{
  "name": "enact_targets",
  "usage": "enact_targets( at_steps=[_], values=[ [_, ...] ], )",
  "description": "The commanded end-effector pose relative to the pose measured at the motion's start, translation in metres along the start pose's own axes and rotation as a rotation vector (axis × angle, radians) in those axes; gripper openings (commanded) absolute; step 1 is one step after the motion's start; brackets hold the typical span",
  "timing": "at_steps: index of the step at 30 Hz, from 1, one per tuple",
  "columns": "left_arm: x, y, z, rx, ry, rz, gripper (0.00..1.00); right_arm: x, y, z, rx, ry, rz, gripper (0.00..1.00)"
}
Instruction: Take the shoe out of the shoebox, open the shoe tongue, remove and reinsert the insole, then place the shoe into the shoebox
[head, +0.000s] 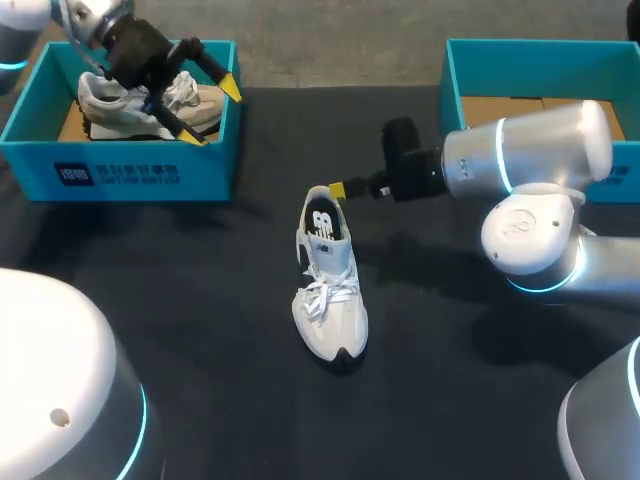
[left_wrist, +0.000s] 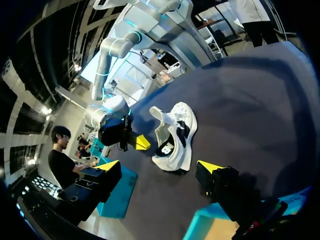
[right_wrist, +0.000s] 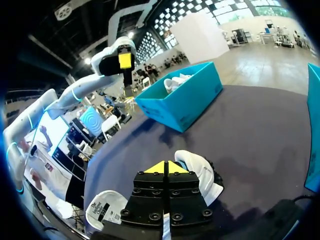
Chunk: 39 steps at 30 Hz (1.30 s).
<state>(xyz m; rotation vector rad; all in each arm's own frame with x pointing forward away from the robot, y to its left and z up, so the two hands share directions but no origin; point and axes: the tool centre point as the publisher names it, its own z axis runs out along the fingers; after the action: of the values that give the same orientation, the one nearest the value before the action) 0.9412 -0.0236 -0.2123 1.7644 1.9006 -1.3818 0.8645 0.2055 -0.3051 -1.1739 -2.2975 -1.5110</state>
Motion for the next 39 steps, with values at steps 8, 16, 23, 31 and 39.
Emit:
enact_targets(
  at_steps=[8,16,23,31,39],
  values=[
    [0.01,-0.009,-0.06,-0.066,0.032,-0.068,1.0,0.002,-0.007,0.014,0.143,-0.269,0.002,0.0],
    [0.015,-0.01,-0.087,-0.098,0.011,-0.084,1.0,0.003,-0.019,0.017,0.285,-0.539,0.005,0.0],
    [0.015,-0.008,-0.09,-0.104,0.018,-0.097,1.0,0.011,-0.023,0.011,0.34,-0.636,0.034,0.0],
    [0.017,-0.002,-0.089,-0.069,0.024,-0.132,1.0,0.011,-0.023,0.011,0.34,-0.636,0.034,0.0],
    [0.021,0.003,-0.083,-0.03,0.032,-0.162,1.0,0.011,-0.023,0.011,0.34,-0.636,0.034,0.0]
  ],
)
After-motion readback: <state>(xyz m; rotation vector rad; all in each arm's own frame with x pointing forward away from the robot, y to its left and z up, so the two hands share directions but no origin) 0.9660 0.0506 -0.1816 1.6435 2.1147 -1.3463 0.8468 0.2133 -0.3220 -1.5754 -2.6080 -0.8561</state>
